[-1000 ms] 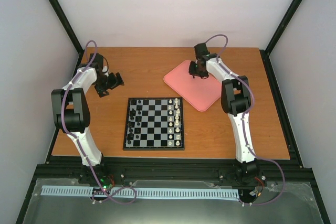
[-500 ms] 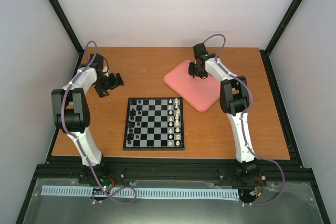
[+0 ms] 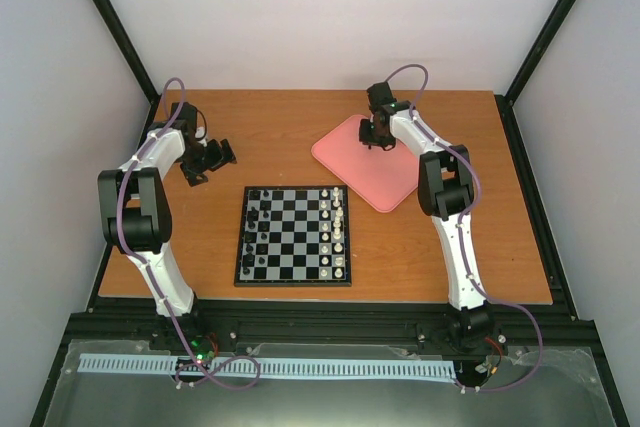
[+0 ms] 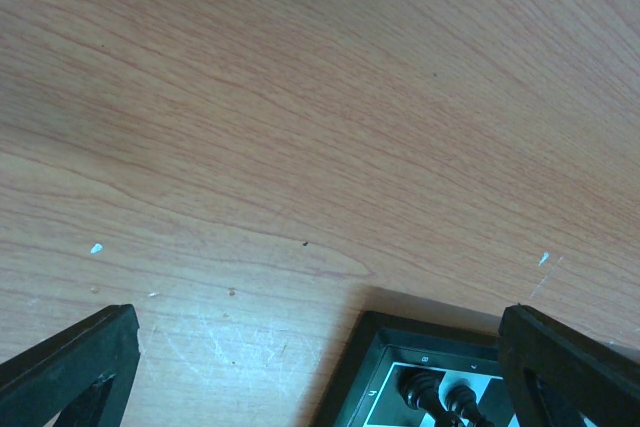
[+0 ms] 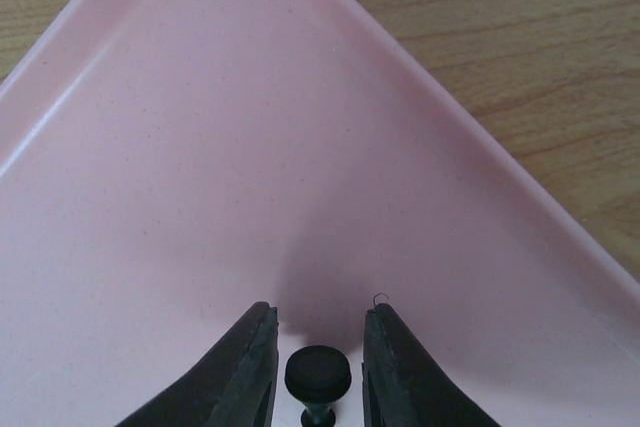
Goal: Set up the chess pieces on the board
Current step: Pick up the chess piece from the storage box.
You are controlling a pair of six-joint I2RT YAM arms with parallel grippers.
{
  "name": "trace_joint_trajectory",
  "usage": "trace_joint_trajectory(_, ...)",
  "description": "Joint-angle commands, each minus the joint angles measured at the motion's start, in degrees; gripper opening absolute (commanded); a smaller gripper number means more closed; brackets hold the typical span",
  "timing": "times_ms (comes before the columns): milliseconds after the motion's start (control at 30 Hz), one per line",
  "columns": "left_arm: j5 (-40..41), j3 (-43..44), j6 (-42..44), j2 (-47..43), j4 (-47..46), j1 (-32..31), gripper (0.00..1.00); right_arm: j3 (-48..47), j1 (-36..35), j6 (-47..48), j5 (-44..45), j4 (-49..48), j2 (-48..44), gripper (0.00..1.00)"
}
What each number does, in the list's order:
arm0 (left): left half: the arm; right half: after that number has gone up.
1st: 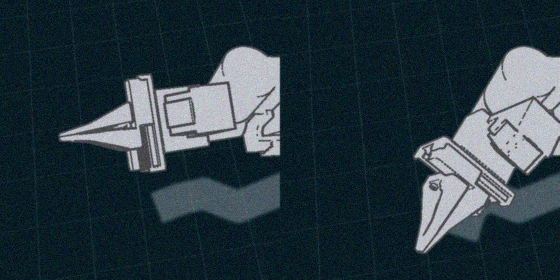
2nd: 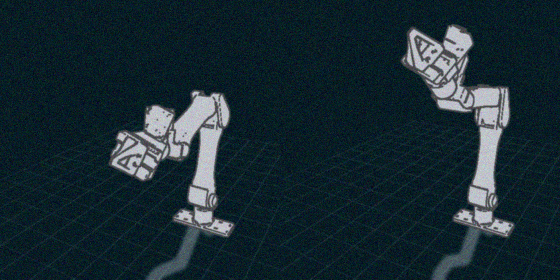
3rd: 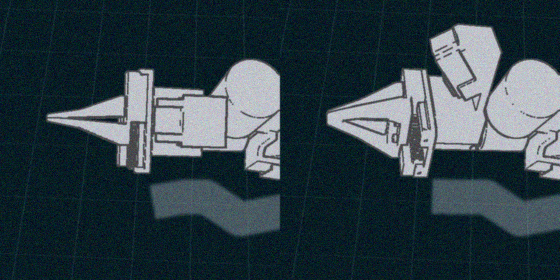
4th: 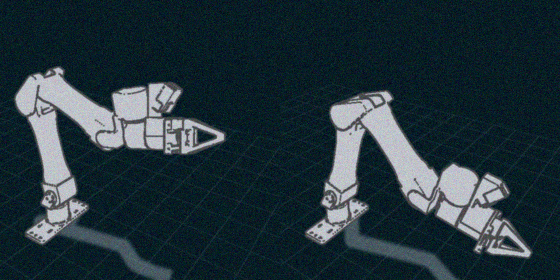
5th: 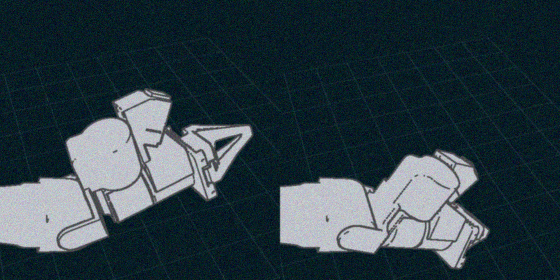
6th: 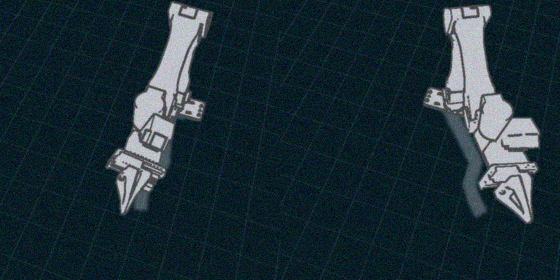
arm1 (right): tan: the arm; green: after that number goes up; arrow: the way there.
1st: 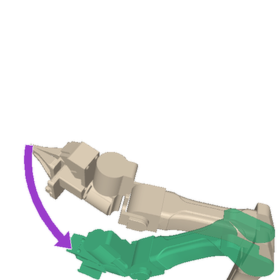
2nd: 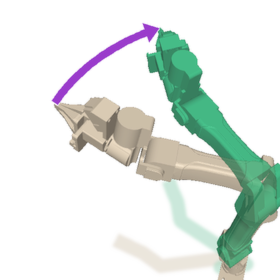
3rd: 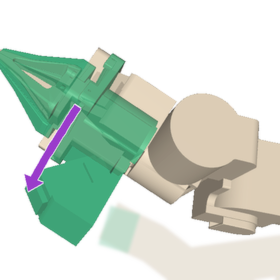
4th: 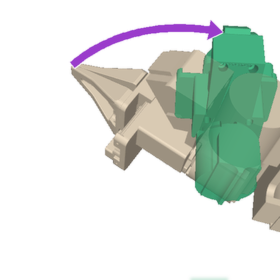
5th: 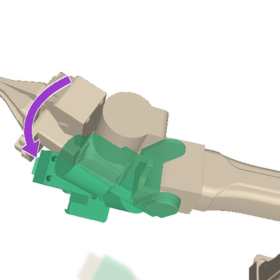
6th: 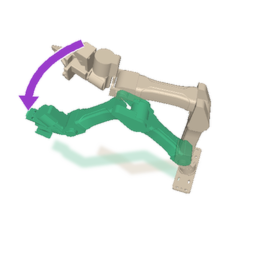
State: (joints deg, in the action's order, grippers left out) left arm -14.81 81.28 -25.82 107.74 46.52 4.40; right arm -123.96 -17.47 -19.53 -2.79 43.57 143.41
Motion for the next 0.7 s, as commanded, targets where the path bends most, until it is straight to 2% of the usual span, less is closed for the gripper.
trace_joint_trajectory(0,-0.2,1.8,0.5,-0.5,0.3,0.0,1.00,0.4,-0.4,0.4,1.4,2.7,0.8,0.29)
trace_joint_trajectory(200,0.0,2.2,0.4,-0.5,0.5,0.0,1.00,0.8,-0.5,0.5,1.7,2.4,0.2,0.31)
trace_joint_trajectory(367,0.0,2.4,0.5,-0.6,0.7,-0.1,1.00,-0.3,-0.5,0.6,0.9,2.7,1.1,0.20)
trace_joint_trajectory(667,0.4,3.2,0.1,-1.9,0.9,0.0,1.00,0.0,-0.4,-0.6,0.5,1.7,-0.8,0.15)
